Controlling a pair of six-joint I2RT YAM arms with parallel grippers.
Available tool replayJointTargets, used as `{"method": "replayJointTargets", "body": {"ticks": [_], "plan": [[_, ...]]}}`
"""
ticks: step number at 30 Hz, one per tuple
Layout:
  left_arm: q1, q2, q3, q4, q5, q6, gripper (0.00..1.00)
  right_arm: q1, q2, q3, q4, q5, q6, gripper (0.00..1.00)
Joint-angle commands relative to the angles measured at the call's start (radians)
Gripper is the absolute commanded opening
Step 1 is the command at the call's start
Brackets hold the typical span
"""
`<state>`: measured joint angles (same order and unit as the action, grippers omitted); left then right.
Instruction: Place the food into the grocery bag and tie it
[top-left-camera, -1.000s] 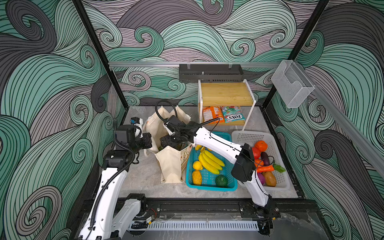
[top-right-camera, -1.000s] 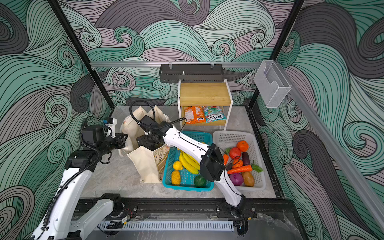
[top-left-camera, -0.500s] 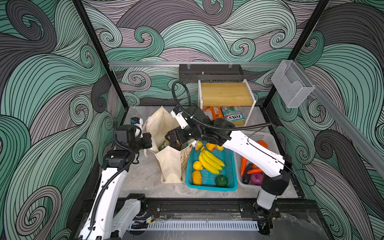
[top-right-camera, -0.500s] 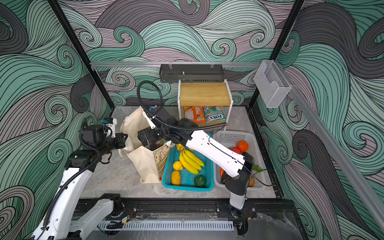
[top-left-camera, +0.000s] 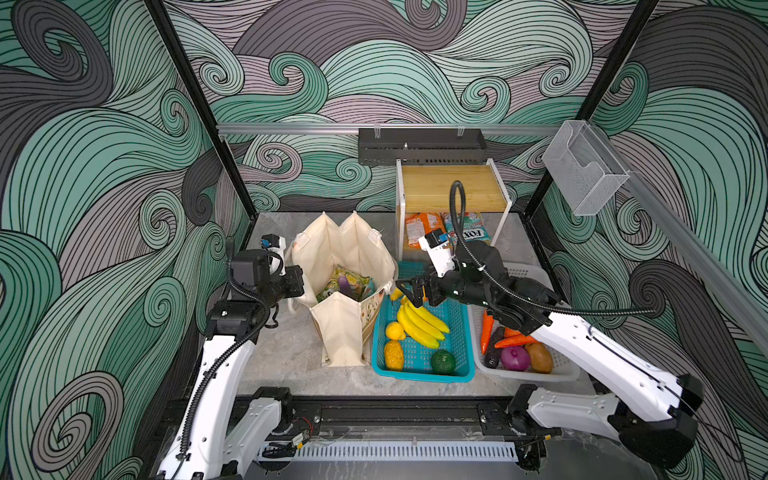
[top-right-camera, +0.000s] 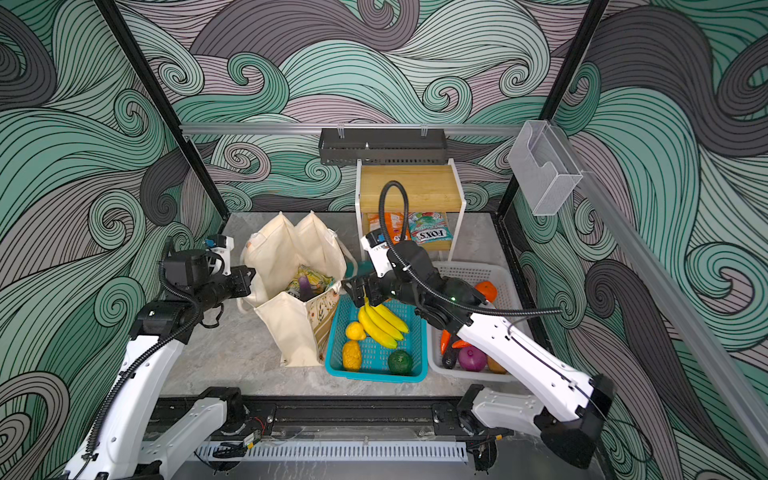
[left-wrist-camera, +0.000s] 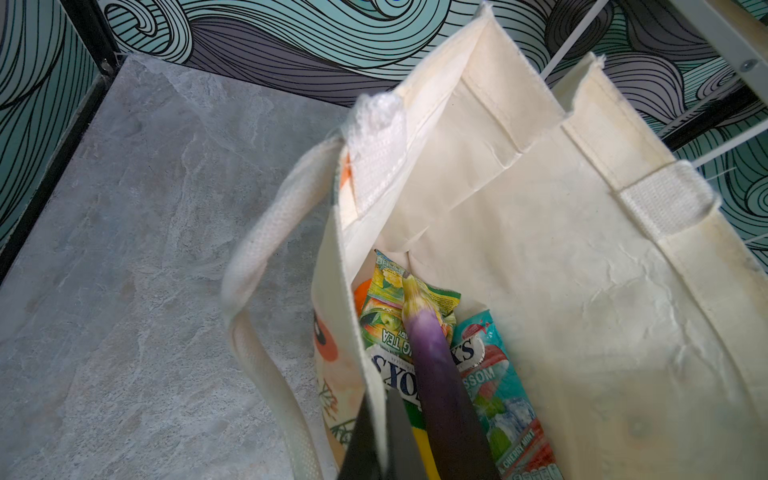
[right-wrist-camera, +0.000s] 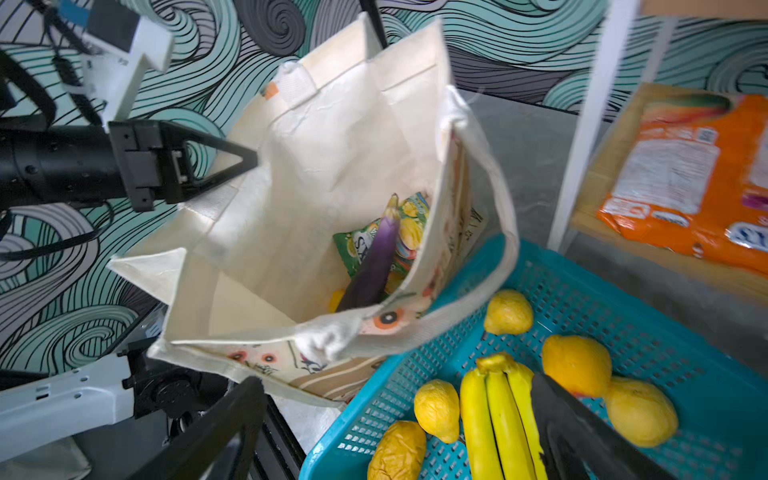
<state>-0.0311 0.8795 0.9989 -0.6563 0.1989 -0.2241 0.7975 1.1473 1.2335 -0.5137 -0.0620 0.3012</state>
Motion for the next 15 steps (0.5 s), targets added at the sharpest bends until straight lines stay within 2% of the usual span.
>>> {"method": "replayJointTargets", "body": {"ticks": [1, 8, 15], "plan": [[0.004, -0.002, -0.011, -0.04, 0.019, 0.008, 0.0, -0.067, 0.006, -0.012, 0.009, 0.084, 0.076, 0.99], [0.003, -0.002, -0.009, -0.039, 0.018, 0.008, 0.0, -0.2, -0.008, -0.125, -0.092, 0.179, 0.202, 0.99], [0.003, 0.001, -0.009, -0.04, 0.03, 0.006, 0.0, -0.323, -0.077, -0.267, -0.11, 0.198, 0.291, 0.99]]}}
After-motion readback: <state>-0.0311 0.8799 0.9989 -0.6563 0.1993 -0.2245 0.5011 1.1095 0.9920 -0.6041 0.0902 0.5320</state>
